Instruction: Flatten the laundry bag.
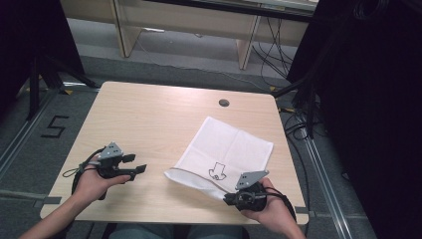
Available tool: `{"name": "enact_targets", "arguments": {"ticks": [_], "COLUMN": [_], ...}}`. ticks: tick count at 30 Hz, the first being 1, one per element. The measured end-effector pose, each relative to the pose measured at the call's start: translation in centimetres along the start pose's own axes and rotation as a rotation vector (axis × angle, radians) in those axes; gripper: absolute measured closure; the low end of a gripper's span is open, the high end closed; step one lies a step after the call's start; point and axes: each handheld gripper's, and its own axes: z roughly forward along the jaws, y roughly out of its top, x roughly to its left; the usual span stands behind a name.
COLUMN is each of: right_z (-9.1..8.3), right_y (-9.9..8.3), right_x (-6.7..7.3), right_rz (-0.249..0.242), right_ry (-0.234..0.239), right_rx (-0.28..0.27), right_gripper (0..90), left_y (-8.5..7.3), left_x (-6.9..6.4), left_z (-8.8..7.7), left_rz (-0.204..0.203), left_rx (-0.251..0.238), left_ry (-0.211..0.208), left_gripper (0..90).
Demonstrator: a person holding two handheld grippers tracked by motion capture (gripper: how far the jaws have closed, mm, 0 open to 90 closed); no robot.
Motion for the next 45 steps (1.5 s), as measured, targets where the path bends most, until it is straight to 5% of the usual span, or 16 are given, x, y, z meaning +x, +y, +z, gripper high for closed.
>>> {"name": "enact_targets", "arguments": {"ticks": [4,7,13,14,15,16,20,22,27,28,29,38,41,42,43,45], "right_z": [-1.2,-2.3,-1.8,-1.4,-1.5,-1.3,-0.9,-0.8,-0.5,-0.3,-0.2,1.2,1.5,1.6,1.6,1.7], "right_y": [0.5,0.8,-0.3,-0.6,-0.9,-1.1,-1.8,-1.9,-2.0,-2.0,-2.0,-2.5,-2.4,-2.4,-2.4,-2.3], "right_x": [0.0,-0.6,-3.4,-3.6,-4.4,-4.5,-5.6,-5.7,-5.9,-5.8,-5.8,-5.9,-5.9,-5.9,-5.9,-6.1], "right_rz": [0.032,0.096,0.264,0.316,0.275,0.337,0.391,0.438,0.451,0.473,0.472,0.478,0.457,0.45,0.452,0.447], "right_ry": [0.098,0.065,-0.152,-0.167,-0.188,-0.197,-0.238,-0.245,-0.254,-0.257,-0.258,-0.27,-0.286,-0.287,-0.291,-0.293], "right_rx": [-0.091,-0.164,-0.056,-0.056,-0.025,-0.013,0.049,0.072,0.099,0.121,0.128,0.233,0.272,0.27,0.271,0.272], "right_gripper": [78.4,78.6,85.5,86.2,87.3,88.1,90.0,90.0,90.0,90.0,90.0,90.0,90.0,90.0,90.0,90.0], "left_y": [0.3,0.6,1.5,1.7,1.8,1.9,1.9,1.9,1.9,1.8,1.7,0.7,0.7,0.4,0.3,0.4], "left_x": [-0.5,-1.4,-3.4,-3.7,-4.0,-4.2,-5.2,-6.1,-7.3,-7.5,-7.6,-7.9,-7.8,-8.1,-8.1,-8.0], "left_z": [0.1,0.5,1.7,1.9,2.2,2.5,3.6,4.6,5.3,5.3,5.4,6.0,6.0,6.2,6.2,6.2], "left_rz": [-0.022,0.011,0.086,0.09,0.092,0.099,0.093,0.146,0.213,0.279,0.295,0.333,0.4,0.353,0.357,0.401], "left_rx": [-0.031,-0.028,0.015,0.032,0.042,0.072,0.125,0.158,0.198,0.232,0.243,0.317,0.366,0.334,0.343,0.378], "left_ry": [-0.029,-0.072,-0.144,-0.153,-0.153,-0.168,-0.186,-0.203,-0.197,-0.173,-0.17,-0.171,-0.179,-0.177,-0.167,-0.177], "left_gripper": [38.2,41.4,59.0,62.0,65.5,68.3,72.0,74.0,82.9,84.3,84.9,86.4,86.2,86.2,86.2,86.7]}}
